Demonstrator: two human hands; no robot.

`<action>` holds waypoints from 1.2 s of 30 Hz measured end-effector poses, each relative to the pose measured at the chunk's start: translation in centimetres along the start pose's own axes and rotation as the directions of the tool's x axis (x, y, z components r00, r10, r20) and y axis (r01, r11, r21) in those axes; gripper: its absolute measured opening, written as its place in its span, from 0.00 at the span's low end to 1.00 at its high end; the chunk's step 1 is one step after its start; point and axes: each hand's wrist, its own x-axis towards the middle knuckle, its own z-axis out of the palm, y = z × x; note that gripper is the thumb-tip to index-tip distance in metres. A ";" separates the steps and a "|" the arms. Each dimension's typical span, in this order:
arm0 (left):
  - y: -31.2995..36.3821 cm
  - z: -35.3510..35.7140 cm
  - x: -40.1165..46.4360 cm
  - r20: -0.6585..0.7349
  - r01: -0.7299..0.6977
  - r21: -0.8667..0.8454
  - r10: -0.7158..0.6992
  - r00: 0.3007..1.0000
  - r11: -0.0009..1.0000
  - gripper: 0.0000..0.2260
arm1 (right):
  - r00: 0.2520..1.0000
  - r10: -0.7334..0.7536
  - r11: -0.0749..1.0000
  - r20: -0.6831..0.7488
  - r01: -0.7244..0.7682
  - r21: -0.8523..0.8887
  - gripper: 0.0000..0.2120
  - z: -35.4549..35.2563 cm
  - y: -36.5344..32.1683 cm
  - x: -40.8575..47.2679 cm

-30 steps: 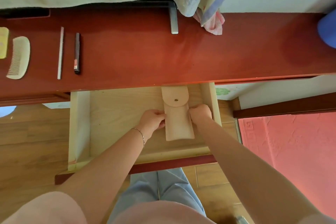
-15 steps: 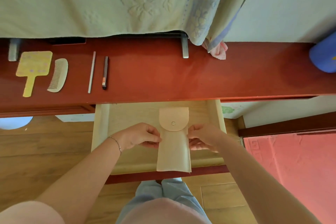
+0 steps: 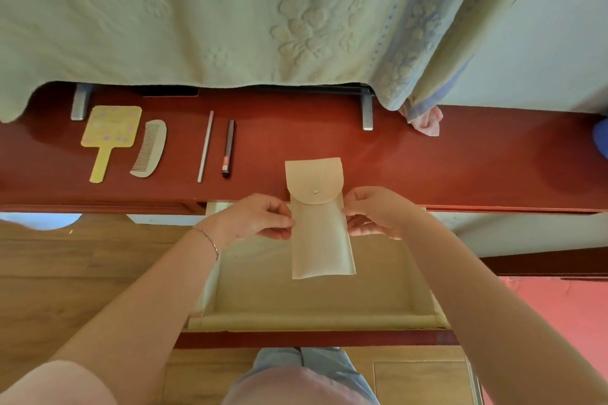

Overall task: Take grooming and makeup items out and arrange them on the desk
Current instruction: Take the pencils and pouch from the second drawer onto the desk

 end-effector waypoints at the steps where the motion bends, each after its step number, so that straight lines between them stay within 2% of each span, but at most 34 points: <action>1: 0.4 -0.7 0.1 -0.026 -0.004 0.022 0.005 1.000 1.000 0.02 | 1.000 -0.002 1.000 -0.002 0.002 0.001 0.08 0.2 -0.8 0.5; 7: 2.5 -4.1 1.5 -0.249 -0.053 0.040 0.062 0.966 0.998 0.04 | 0.993 -0.024 0.999 -0.116 0.027 0.021 0.02 1.5 -4.9 4.3; 16: 3.2 -5.8 5.6 -0.566 -0.005 0.267 0.161 0.809 0.964 0.04 | 0.957 -0.059 0.998 -0.283 0.067 0.020 0.04 2.5 -8.1 9.3; 20: 3.5 -5.8 6.3 -0.612 0.049 0.361 0.197 0.766 0.931 0.05 | 0.929 -0.076 0.997 -0.362 0.059 -0.058 0.07 2.8 -7.7 11.4; 31: 2.9 -5.4 6.4 -0.640 0.037 0.357 0.215 0.737 0.933 0.05 | 0.909 -0.177 0.970 -0.377 0.096 -0.225 0.08 2.7 -7.4 11.3; 33: 2.8 -5.3 5.9 -0.666 0.008 0.341 0.236 0.707 0.940 0.07 | 0.910 -0.181 0.965 -0.374 0.090 -0.248 0.08 2.5 -7.3 10.6; 36: 2.7 -4.6 4.6 -0.699 -0.055 0.421 0.362 0.617 0.905 0.12 | 0.870 -0.294 0.928 -0.397 0.159 -0.338 0.07 1.7 -6.1 8.5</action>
